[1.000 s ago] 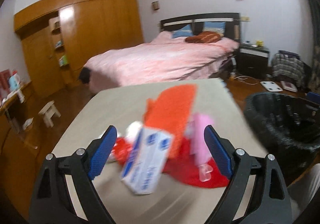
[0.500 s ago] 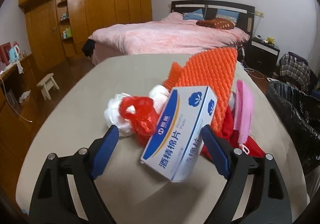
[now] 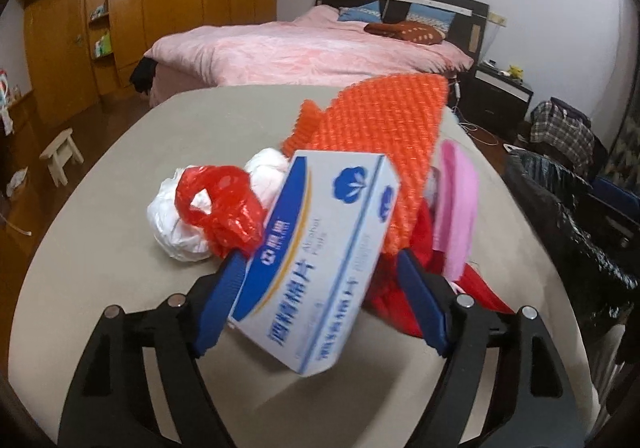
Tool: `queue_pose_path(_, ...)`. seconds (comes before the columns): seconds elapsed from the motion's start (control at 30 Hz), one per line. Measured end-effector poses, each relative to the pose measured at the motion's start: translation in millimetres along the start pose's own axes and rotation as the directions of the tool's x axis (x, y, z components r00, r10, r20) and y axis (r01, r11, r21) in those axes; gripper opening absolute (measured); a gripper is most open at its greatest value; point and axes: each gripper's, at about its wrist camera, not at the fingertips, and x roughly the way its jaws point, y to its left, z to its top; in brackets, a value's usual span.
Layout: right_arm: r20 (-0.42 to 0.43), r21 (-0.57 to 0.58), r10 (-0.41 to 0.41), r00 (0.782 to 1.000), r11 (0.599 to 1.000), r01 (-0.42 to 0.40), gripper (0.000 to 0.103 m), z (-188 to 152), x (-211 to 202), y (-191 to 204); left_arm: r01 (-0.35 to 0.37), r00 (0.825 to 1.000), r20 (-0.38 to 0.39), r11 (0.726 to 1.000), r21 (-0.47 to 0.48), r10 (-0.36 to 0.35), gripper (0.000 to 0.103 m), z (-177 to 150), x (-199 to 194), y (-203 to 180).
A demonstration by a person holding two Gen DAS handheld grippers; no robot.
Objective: Collect trash
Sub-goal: 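Grasp the white alcohol-pads box with the left tool and lift it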
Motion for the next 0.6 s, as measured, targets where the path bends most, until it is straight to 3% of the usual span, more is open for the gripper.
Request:
queue_pose_path(0.23,0.0,0.0,-0.001,1.0,1.0,0.001,0.097,0,1,-1,-0.001,0.998,-0.066,1.0,-0.003,0.001,0.077,-3,15,2)
queue_pose_path(0.43,0.004,-0.009,-0.002,1.0,1.0,0.002,0.097,0,0,2,0.048,0.996,-0.071,0.998,-0.031,-0.05,0.072,-14,-1,-13)
queue_pose_path(0.6,0.002,-0.006,-0.007,1.0,1.0,0.007,0.097,0,-1,-1,0.041,0.998,-0.054,0.999,0.01,-0.04,0.072,-17,-4,-26)
